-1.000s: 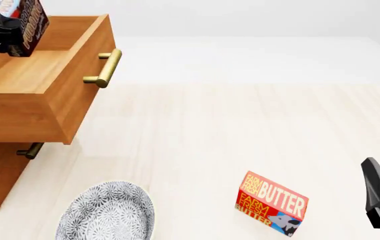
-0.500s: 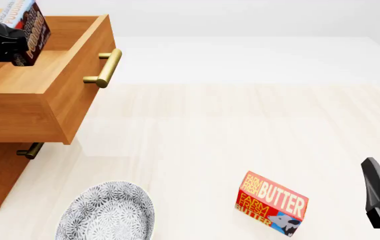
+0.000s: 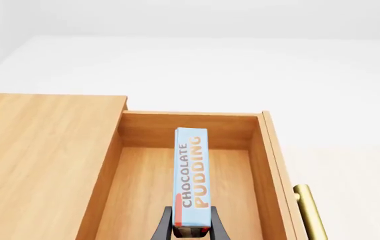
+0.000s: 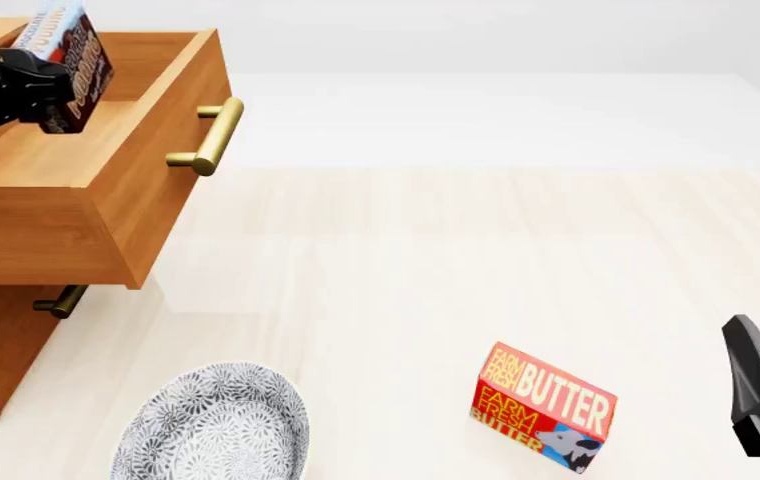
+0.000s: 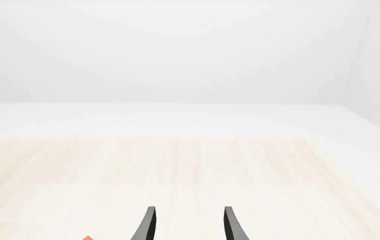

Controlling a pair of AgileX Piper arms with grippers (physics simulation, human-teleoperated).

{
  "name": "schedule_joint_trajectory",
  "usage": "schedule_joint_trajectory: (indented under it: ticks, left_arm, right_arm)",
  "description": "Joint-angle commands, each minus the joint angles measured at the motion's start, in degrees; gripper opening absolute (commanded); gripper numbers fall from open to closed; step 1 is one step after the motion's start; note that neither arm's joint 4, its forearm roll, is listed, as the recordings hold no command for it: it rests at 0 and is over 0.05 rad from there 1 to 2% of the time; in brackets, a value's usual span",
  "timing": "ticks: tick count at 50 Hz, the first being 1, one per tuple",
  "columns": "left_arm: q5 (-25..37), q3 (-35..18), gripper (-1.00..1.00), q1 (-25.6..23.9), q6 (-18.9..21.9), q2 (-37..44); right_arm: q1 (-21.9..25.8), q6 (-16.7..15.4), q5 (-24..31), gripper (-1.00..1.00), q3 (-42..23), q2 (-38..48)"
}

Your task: Put the chocolate pudding in the top drawer of the cabinet and close it.

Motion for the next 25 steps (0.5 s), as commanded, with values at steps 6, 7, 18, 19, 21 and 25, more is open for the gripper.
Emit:
schedule_joint_trajectory:
  ticks: [6,7,18,19,21,25]
  left_arm:
    - [-2.0,-0.3,-1.0,0.4,0.0,2.8]
    - [-2.2,-0.3,-1.0,0.5,0.0,2.9]
    - [-3.0,-0.6,-1.0,1.2,0.0,5.2]
    - [-3.0,-0.6,-1.0,1.2,0.0,5.2]
    - [-3.2,-0.5,-1.0,1.4,-0.1,5.4]
    - [-3.4,-0.4,-1.0,1.7,0.0,5.6]
  right_arm:
    - [0.0,0.0,0.0,1.0,0.0,0.0]
    - [0.0,0.0,0.0,1.0,0.0,0.0]
    - [0.0,0.0,0.0,1.0,0.0,0.0]
    - [0.0,0.0,0.0,1.0,0.0,0.0]
    - [0.0,0.0,0.0,1.0,0.0,0.0]
    - [0.0,0.0,0.0,1.0,0.0,0.0]
